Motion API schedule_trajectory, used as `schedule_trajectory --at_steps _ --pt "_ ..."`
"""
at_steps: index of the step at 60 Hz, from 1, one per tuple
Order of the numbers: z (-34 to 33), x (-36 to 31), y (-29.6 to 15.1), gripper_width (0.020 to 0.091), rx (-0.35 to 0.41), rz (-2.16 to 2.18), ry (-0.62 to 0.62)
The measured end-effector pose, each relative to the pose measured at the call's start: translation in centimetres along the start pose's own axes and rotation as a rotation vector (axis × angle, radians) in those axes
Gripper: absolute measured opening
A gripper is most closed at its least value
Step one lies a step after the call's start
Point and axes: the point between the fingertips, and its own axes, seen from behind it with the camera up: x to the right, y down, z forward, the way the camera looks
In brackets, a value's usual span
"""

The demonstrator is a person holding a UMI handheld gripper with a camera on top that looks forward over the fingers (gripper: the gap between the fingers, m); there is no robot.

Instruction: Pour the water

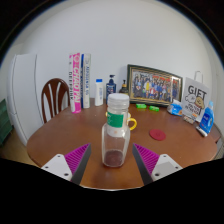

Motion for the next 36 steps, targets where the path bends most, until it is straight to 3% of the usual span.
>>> schedule_trajectory --at_steps 13,17,21,36 --pt "5.8 1.4 0.6 0.0839 0.011 0.053 0.055" --pt "6.8 0.7 0.6 0.0754 0.024 0.053 0.017" --pt "7.1 -0.2 0.4 0.0560 0.027 0.051 -0.019" --pt "6.9 0.7 -0.4 0.0438 0.022 0.057 0.016"
